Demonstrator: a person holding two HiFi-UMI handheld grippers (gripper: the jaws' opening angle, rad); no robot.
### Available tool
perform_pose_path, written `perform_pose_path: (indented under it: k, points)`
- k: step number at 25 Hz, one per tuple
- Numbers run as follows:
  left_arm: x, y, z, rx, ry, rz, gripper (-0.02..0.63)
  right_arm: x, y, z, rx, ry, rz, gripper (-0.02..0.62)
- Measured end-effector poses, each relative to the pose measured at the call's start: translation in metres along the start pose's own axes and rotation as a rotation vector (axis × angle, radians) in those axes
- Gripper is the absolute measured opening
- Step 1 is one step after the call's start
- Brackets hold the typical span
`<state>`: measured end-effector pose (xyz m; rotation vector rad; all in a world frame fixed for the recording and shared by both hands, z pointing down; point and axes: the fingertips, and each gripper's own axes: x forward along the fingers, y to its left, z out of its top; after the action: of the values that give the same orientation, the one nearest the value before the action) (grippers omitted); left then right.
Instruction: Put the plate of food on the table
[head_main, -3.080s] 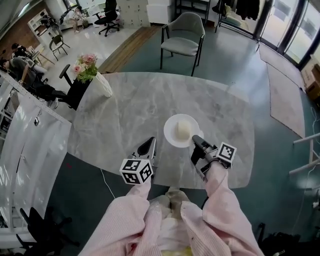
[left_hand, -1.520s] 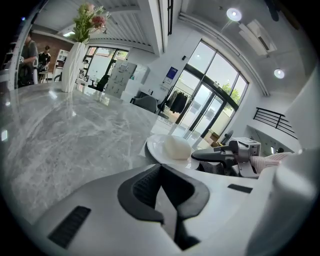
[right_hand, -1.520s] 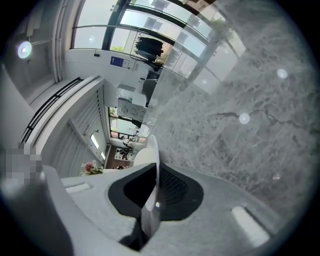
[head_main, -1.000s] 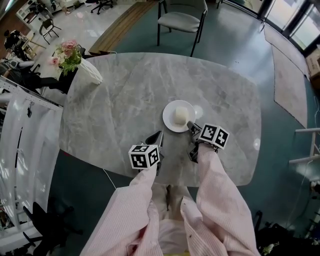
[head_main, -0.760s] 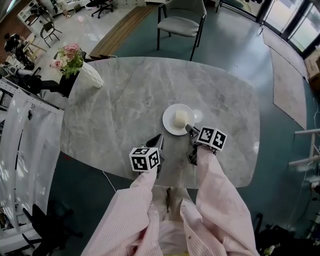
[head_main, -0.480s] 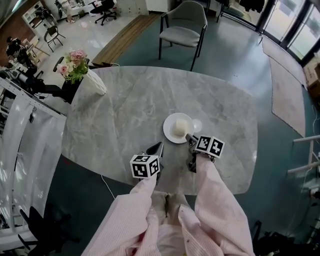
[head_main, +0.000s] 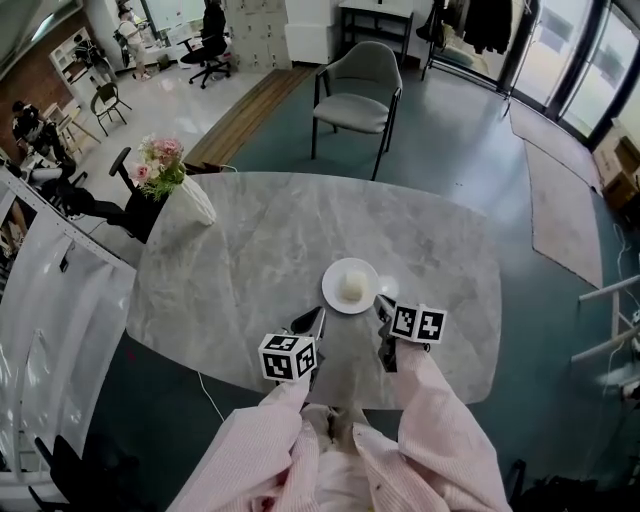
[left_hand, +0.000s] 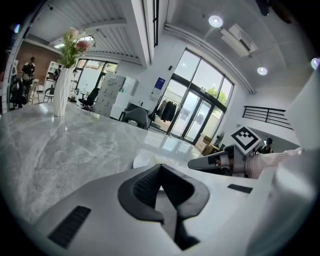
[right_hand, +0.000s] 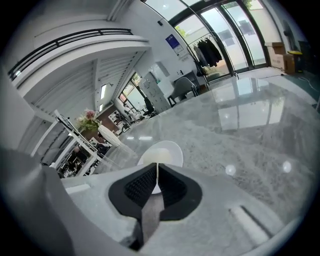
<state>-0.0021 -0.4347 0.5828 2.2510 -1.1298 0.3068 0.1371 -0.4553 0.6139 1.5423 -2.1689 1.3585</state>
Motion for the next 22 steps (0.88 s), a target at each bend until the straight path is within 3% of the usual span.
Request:
perform_pose_path:
  k: [10,22]
  points:
    - [-0.026,-0.018,0.041,0.119,-0.100,-0.044,-0.005,-0.043,0.037,0.016,-0.144,-0.127,0.134,0.006]
    - [-0.061,-0.025,0.079,0.188,-0.257,-0.050,-0.005,-0.092,0.070,0.044,-0.184,-0.337,0.258,0.005]
